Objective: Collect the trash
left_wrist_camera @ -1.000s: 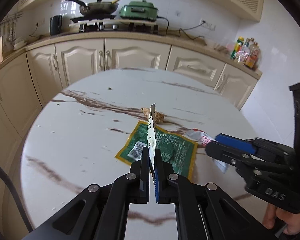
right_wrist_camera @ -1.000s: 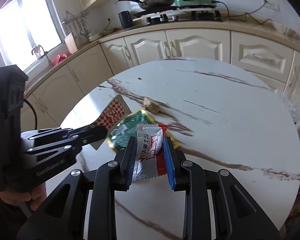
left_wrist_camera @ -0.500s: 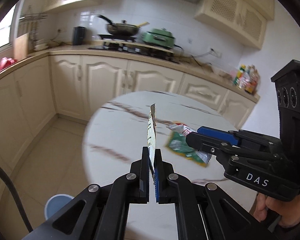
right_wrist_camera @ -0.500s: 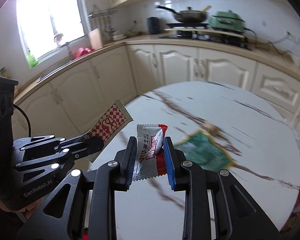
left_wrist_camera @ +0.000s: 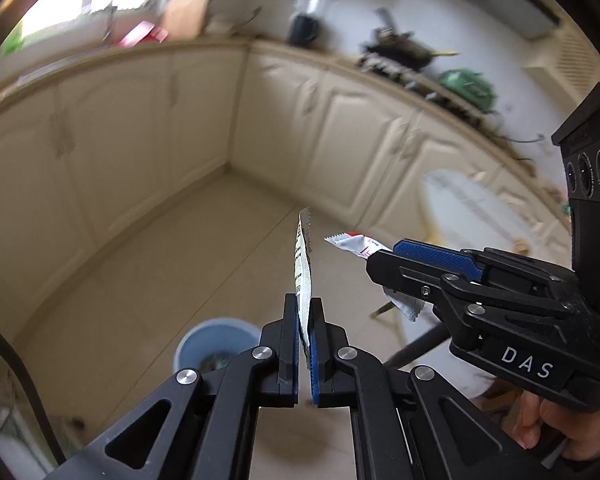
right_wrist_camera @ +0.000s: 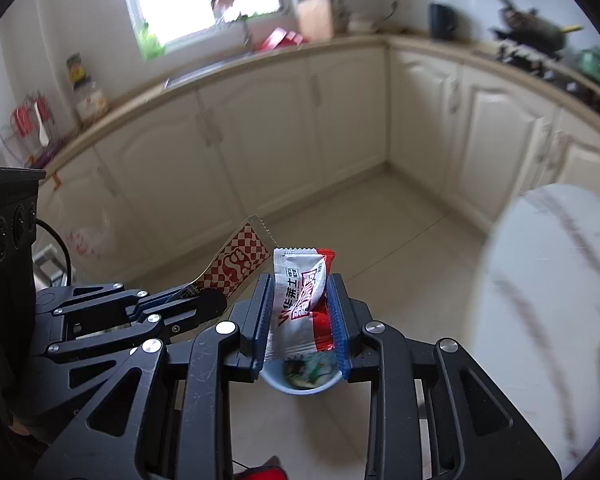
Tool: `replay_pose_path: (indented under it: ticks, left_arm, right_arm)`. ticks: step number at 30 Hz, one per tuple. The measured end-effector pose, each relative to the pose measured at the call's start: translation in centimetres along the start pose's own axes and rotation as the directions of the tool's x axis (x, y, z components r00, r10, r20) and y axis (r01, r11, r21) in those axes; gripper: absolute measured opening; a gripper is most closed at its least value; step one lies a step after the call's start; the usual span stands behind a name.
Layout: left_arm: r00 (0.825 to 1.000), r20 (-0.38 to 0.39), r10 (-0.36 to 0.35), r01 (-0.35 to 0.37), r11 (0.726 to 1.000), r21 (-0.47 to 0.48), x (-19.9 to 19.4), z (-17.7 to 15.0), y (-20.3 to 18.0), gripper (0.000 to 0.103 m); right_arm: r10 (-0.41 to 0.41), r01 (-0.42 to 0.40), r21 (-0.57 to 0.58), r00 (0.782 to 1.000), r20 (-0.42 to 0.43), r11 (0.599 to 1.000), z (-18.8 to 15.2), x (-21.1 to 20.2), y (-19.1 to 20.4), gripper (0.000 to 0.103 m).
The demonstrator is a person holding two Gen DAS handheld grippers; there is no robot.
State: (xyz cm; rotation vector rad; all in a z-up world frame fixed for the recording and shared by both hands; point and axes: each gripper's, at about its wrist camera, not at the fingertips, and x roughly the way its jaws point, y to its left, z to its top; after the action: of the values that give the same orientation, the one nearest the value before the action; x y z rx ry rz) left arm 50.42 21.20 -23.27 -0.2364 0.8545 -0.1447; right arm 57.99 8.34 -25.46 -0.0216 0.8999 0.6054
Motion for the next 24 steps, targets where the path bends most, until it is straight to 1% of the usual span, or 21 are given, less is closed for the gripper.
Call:
replay_pose_path:
  ticks: [3, 5, 9, 10, 12, 15, 19, 20, 21, 23, 24]
  left_arm:
    - [0.998, -0.063, 0.025, -0.029, 0.998, -0.055, 1.4, -1.3, 4.0, 0.001]
    - [0.994, -0.104, 0.028, -0.037, 0.995, -0.090, 2.4, -1.9, 6.6, 0.001]
    - [0.980, -0.194, 0.044, -0.072, 0.988, -0.138, 4.3, -3.7, 10.5, 0.001]
    - [0.976, -0.214, 0.042, -0.074, 0.987, -0.145, 4.8, -3.9, 11.2, 0.001]
    - [0.968, -0.247, 0.038, -0.079, 0.984, -0.160, 5.6, -4.6, 12.7, 0.001]
    - [0.958, -0.285, 0.029, -0.079, 0.983, -0.165, 6.5, -5.6, 14.1, 0.001]
    - [0.945, -0.325, 0.024, -0.083, 0.982, -0.168, 8.1, -5.2, 15.6, 0.001]
    - [0.941, -0.336, 0.023, -0.084, 0.982, -0.168, 8.5, -5.1, 15.9, 0.001]
    - [0.938, -0.345, 0.023, -0.085, 0.982, -0.167, 9.7, -4.2, 16.4, 0.001]
    - [0.933, -0.359, 0.030, -0.094, 0.982, -0.163, 11.2, -3.2, 16.1, 0.003]
    - [0.931, -0.364, 0.036, -0.102, 0.982, -0.162, 11.4, -2.9, 16.2, 0.007]
  right_arm:
    - [0.029, -0.029, -0.004, 0.997, -0.071, 1.000, -0.4, 5.5, 1.5, 0.026]
    - [0.048, -0.048, 0.005, 0.991, -0.123, 0.999, -1.1, 9.3, 2.1, 0.026]
    - [0.083, -0.076, 0.041, 0.974, -0.210, 0.996, -2.7, 15.6, 1.8, 0.028]
    - [0.074, -0.066, 0.042, 0.971, -0.226, 0.997, -3.1, 16.8, 1.8, 0.030]
    - [0.066, -0.055, 0.052, 0.963, -0.260, 0.997, -3.9, 19.6, 1.3, 0.030]
    - [0.048, -0.029, 0.072, 0.958, -0.283, 0.997, -4.8, 22.1, 0.3, 0.034]
    - [0.042, -0.011, 0.107, 0.955, -0.294, 0.994, -5.5, 23.6, -1.2, 0.047]
    - [0.041, -0.008, 0.111, 0.955, -0.294, 0.994, -5.4, 23.6, -1.5, 0.047]
    - [0.036, -0.003, 0.115, 0.957, -0.288, 0.993, -5.5, 23.4, -1.9, 0.047]
    - [0.035, 0.000, 0.122, 0.959, -0.282, 0.992, -5.4, 23.0, -2.7, 0.047]
    - [0.034, 0.001, 0.124, 0.960, -0.277, 0.992, -5.2, 22.8, -3.1, 0.048]
